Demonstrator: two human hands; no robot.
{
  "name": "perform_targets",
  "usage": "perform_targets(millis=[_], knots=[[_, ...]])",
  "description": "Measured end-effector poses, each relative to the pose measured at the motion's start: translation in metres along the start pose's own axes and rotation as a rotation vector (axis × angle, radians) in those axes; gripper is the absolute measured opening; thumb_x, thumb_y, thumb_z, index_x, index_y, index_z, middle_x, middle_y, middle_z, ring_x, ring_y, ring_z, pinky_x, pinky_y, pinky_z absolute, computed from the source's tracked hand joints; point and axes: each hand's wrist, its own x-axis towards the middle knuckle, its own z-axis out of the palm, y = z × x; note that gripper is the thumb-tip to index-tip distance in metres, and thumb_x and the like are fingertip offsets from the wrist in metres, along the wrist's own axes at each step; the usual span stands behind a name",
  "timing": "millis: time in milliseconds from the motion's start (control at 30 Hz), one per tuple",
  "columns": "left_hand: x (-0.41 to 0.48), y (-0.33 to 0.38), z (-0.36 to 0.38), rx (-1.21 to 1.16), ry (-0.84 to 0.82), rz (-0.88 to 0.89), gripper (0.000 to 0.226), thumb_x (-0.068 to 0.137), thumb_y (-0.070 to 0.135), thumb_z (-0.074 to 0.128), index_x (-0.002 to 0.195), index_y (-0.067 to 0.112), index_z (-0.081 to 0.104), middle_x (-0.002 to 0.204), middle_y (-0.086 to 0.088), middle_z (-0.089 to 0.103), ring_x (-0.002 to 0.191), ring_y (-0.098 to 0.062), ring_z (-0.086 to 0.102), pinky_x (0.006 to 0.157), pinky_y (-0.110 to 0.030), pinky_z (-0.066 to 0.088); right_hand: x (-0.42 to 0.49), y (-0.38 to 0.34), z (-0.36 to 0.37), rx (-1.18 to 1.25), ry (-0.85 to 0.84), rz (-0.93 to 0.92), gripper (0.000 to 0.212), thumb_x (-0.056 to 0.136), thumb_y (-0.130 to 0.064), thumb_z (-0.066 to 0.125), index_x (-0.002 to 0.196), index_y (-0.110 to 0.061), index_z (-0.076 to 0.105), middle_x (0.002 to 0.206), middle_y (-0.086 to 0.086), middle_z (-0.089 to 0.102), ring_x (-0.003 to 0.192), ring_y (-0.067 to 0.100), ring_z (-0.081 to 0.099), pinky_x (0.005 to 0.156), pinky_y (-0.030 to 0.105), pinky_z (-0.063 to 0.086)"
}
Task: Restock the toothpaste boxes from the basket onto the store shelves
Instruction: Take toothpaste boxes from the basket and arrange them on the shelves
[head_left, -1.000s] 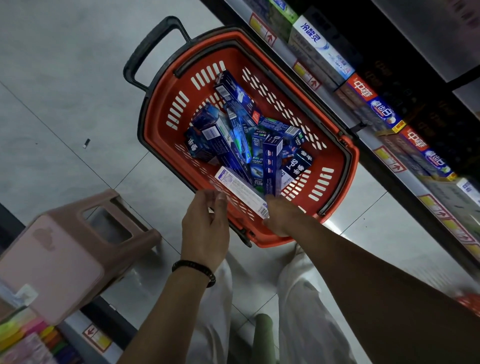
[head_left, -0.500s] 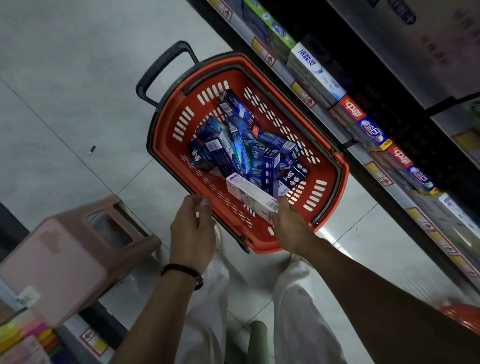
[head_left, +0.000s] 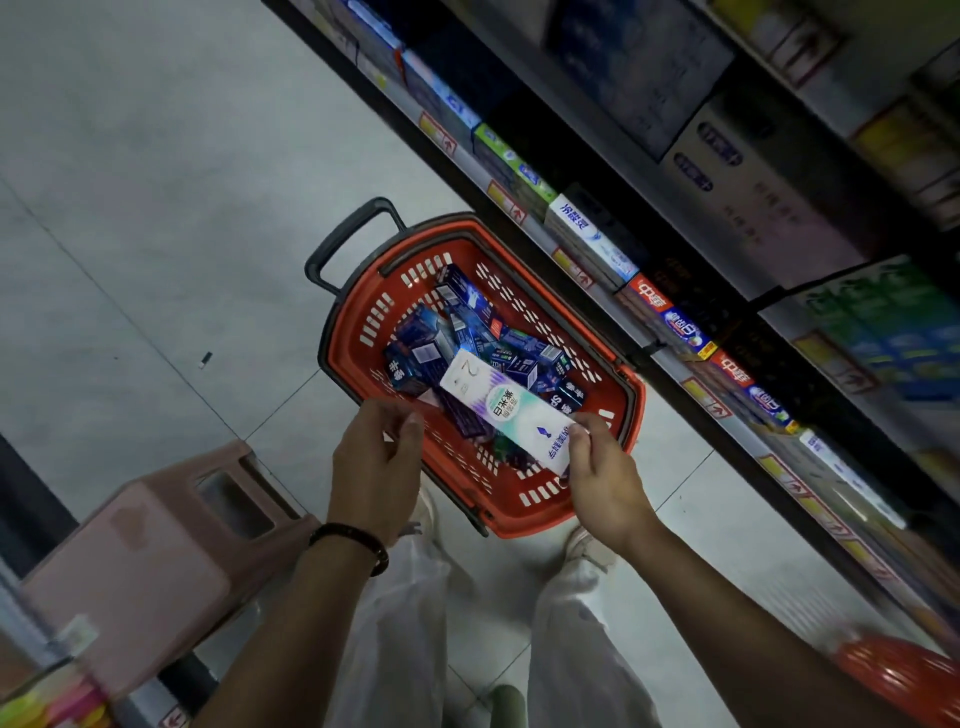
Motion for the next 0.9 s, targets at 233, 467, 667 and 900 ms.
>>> perform_targets(millis=[233,467,667,900], knots=[[-0.027,0.067,-0.032,0.107,-0.076,0.149,0.028,0.098,0.022,0.073,0.118,0.03,0.054,0.122,0.007,0.06,0.099,-0.007,0.065,0.06,-0.007,0.049,-0.06,-0.066,-0.056,0.069,0.051,-0.099,0.028,0.114,-0.039,0.033,0.124,-0.023,0.053,0.099,-0.006,0.071,0.079,-0.006,0.068,0.058,0.012,0.049],[-0.069,0.155,-0.078,0.19,-0.109,0.406,0.05,0.087,-0.001,0.079,0.119,0.027,0.052,0.127,0.002,0.045,0.104,0.016,0.056,0.071,0.004,0.043,-0.12,-0.126,-0.116,0.056,0.126,-0.214,0.031,0.114,-0.047,0.033,0.115,-0.03,0.059,0.095,-0.001,0.071,0.086,0.016,0.067,0.078,0.041,0.052],[-0.088,0.212,-0.106,0.261,-0.065,0.715,0.057,0.077,0.003,0.089,0.124,0.02,0.062,0.122,0.009,0.05,0.109,0.008,0.053,0.086,-0.001,0.043,-0.161,-0.172,-0.155,0.093,0.151,-0.295,0.037,0.114,-0.044,0.034,0.099,-0.024,0.062,0.08,0.001,0.067,0.069,0.015,0.06,0.069,0.041,0.05],[-0.138,0.293,-0.127,0.413,-0.061,1.002,0.074,0.075,0.021,0.094,0.139,0.027,0.058,0.14,0.007,0.047,0.128,-0.016,0.051,0.094,-0.034,0.06,-0.216,-0.22,-0.191,0.071,0.185,-0.352,0.041,0.112,-0.05,0.033,0.097,-0.024,0.062,0.084,0.003,0.071,0.073,0.017,0.065,0.06,0.037,0.047]])
